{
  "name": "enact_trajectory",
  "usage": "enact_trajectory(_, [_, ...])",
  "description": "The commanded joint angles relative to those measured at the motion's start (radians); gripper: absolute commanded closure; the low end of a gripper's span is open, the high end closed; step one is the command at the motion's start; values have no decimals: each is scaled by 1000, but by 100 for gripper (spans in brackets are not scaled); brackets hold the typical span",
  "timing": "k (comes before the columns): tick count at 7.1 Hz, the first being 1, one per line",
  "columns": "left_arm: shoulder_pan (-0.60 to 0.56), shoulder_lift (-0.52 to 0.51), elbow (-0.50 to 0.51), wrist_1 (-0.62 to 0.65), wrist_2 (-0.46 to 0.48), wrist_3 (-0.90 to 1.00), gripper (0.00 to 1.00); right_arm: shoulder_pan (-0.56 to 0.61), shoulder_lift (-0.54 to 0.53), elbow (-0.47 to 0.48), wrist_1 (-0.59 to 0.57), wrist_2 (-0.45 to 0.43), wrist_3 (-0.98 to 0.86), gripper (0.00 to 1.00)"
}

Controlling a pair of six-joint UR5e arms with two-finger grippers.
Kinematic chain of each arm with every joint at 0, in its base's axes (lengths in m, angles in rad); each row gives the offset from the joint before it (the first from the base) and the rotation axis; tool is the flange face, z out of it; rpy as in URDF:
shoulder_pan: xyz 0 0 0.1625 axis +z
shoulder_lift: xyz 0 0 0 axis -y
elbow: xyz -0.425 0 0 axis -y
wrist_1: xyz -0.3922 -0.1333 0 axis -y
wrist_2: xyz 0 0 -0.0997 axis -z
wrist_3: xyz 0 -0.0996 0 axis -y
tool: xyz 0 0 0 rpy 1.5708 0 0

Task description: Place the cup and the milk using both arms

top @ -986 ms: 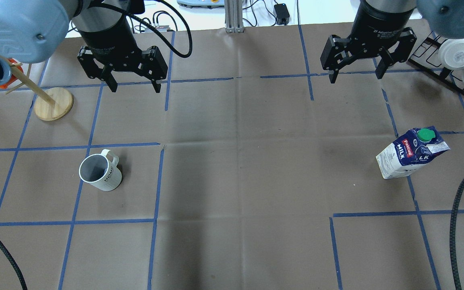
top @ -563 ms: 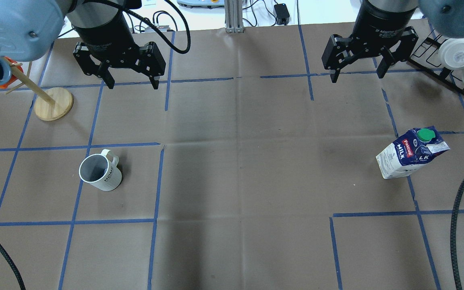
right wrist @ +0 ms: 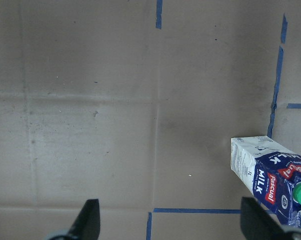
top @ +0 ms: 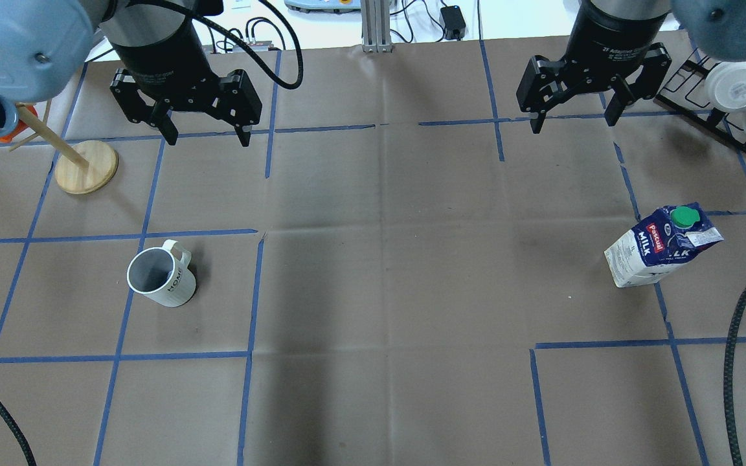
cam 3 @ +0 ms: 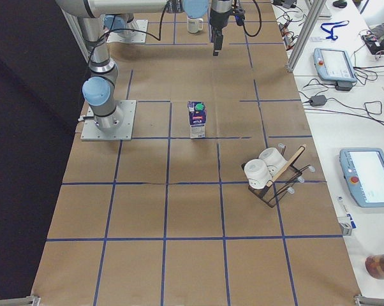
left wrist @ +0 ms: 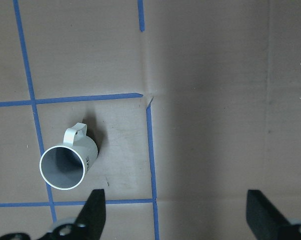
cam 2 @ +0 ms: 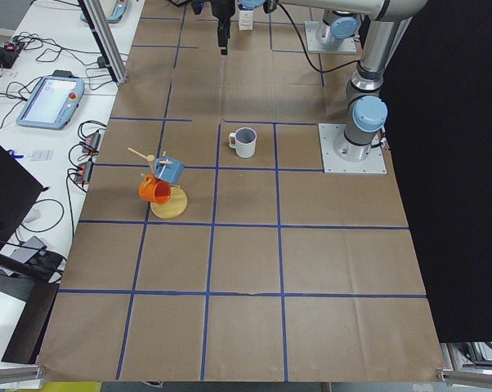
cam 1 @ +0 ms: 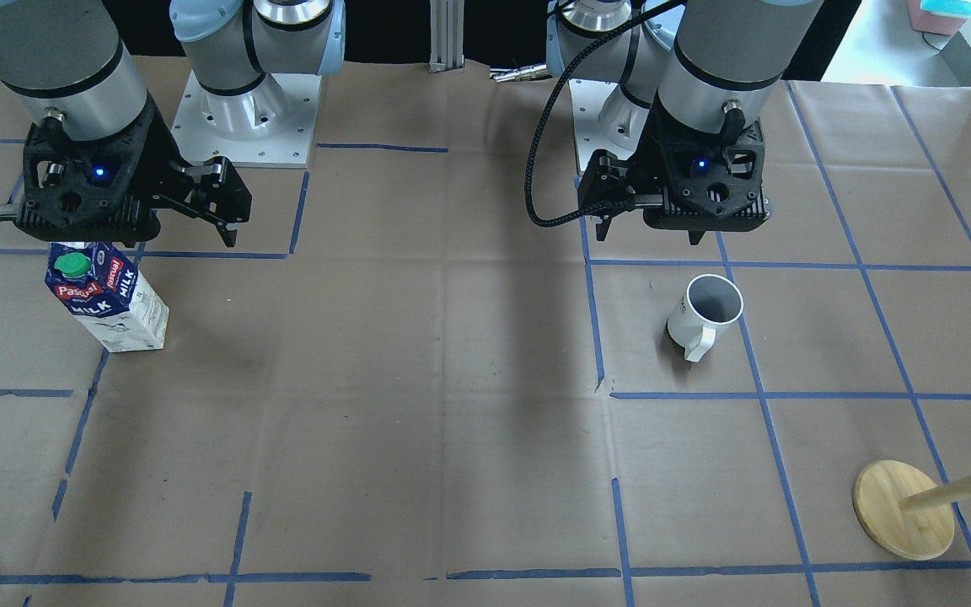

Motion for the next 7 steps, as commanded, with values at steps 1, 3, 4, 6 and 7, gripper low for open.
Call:
enact_trajectory(1, [11,-6,24,-1,13,2,0,0,0,0,0,0,-2,0])
enact_trajectory(3, [12,4,10,-4,13,9,0,-1,0,0,0,0,-2,0])
enact_trajectory(4, [23,15,-6,-12,30,31,0,-1,0,0,0,0,-2,0])
enact_trajectory(6, [84,49,-90,-9,115,113,0,-1,0,0,0,0,-2,0])
enact_trajectory(7, [136,94,-176,38,110,127,0,-1,0,0,0,0,-2,0])
